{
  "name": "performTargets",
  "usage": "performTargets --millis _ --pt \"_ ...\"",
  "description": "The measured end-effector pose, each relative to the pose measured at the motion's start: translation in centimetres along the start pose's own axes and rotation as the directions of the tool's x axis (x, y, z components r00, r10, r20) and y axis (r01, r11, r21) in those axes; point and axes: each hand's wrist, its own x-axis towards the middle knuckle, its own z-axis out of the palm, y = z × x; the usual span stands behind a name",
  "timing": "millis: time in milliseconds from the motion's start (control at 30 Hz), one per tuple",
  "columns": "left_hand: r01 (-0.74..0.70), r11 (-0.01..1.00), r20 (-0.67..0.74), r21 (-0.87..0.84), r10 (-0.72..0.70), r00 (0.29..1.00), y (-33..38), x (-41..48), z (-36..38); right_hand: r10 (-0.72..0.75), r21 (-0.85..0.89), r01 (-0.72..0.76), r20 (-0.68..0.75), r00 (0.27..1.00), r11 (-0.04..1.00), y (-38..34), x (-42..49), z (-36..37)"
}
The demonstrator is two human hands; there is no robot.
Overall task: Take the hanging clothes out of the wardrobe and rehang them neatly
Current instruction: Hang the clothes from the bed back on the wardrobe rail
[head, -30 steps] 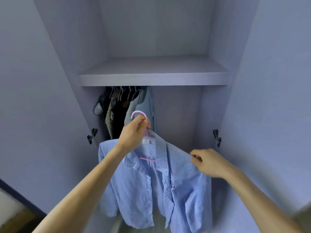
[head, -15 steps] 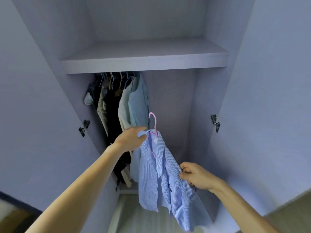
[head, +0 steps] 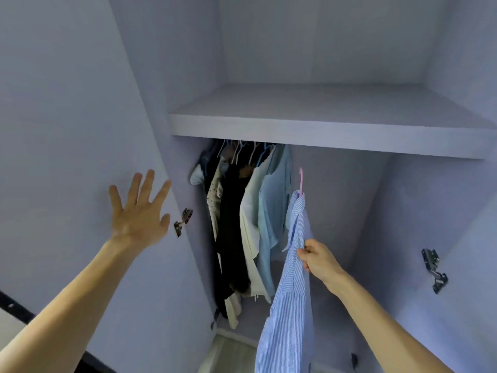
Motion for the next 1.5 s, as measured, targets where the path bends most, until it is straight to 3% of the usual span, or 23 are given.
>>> performTargets --millis 133,333,500,833,967,1167,1267,1367,1500 --pt "0.102 0.977 -0.021 0.189 -0.1 0.995 -3.5 2.3 1.6 -0.114 -0.016 0.114 -0.035 0.993 0.993 -4.3 6.8 -0.6" --pt "0.002 0.969 -0.215 0.249 0.054 0.975 -5.5 2.7 4.6 -0.242 -0.115 0.226 -0.146 0.959 0.967 -8.3 16.0 0.4" --pt "0.029 0.966 -0.28 0.258 0.046 0.959 -5.6 3.1 5.7 -0.221 -0.141 0.195 -0.201 0.954 0.971 -10.7 19.9 1.1" --pt "0.053 0.959 -0.281 0.279 0.029 0.959 -5.6 3.2 6.3 -0.159 -0.323 0.127 -0.074 0.985 0.938 -7.6 19.9 3.4" --pt "0.044 0.952 -0.196 0.304 0.017 0.981 -5.3 3.0 5.2 -0.163 -0.395 0.096 -0.138 0.977 0.914 -7.9 18.7 3.9" --pt "0.082 0.967 -0.053 0.239 -0.071 0.996 -3.9 0.7 4.3 -0.223 -0.373 0.168 -0.11 0.969 0.913 -6.7 11.6 3.7" --pt "0.142 0.99 0.201 0.027 -0.144 0.969 -2.5 -2.9 4.3 -0.329 -0.343 0.299 -0.034 0.944 0.891 -6.2 6.0 4.3" --pt "0.336 0.883 0.331 -0.327 -0.225 0.916 -1.5 -8.6 5.0 -0.413 -0.334 0.408 0.061 0.909 0.849 -5.4 -0.1 5.6" --pt "0.373 0.837 0.377 -0.4 -0.22 0.9 -1.0 -18.1 6.4 -0.486 -0.348 0.528 0.207 0.849 0.775 -4.2 -7.9 8.5"
